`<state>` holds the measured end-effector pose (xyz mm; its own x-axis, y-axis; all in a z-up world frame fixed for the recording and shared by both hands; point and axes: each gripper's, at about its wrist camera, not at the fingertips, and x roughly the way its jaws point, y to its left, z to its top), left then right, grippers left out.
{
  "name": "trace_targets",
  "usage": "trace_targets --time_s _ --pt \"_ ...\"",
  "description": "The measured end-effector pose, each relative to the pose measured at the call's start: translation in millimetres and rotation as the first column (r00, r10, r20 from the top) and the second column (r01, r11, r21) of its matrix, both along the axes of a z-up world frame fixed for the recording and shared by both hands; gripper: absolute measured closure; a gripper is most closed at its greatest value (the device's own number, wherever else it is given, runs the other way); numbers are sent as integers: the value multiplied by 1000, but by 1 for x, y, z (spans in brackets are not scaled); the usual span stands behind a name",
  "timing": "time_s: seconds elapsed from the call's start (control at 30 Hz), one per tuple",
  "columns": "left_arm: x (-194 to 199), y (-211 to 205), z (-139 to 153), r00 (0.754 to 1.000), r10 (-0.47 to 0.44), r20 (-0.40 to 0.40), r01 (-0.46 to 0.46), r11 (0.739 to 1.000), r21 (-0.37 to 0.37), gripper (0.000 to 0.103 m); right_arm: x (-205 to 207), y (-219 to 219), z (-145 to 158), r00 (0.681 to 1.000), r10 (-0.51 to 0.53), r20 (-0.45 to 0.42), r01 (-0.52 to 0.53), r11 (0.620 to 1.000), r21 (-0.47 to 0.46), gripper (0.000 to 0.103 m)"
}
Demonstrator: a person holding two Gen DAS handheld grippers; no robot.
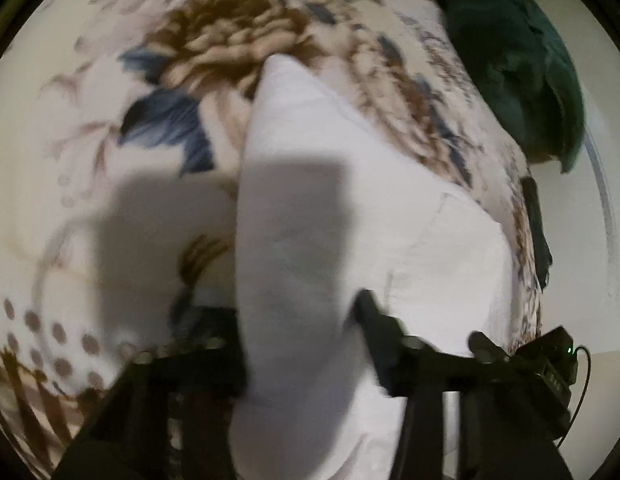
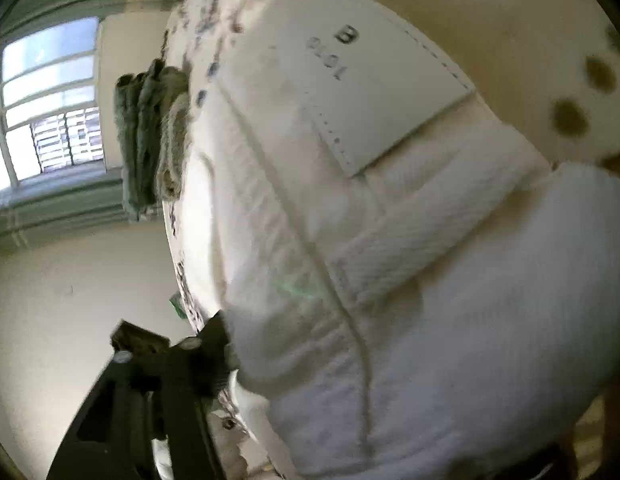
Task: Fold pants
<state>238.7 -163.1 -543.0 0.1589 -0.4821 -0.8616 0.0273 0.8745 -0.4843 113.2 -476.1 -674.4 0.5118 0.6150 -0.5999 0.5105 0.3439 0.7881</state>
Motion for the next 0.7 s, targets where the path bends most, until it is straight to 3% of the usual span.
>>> trace_targets --time_s 0.2,0.4,0.53,0.7 --pt "-11 7 38 998 35 51 -33 999 -42 82 7 5 34 1000 24 -1 -24 998 -65 56" --pt "-4 13 97 993 66 93 -61 996 -58 82 9 -1 98 997 61 43 -57 995 -85 58" --pt "24 18 143 985 103 140 -92 992 -82 82 38 5 149 990 100 97 -89 990 -108 58" --pt "100 39 197 968 119 219 -95 988 -119 82 104 20 218 976 113 187 -86 986 -145 58"
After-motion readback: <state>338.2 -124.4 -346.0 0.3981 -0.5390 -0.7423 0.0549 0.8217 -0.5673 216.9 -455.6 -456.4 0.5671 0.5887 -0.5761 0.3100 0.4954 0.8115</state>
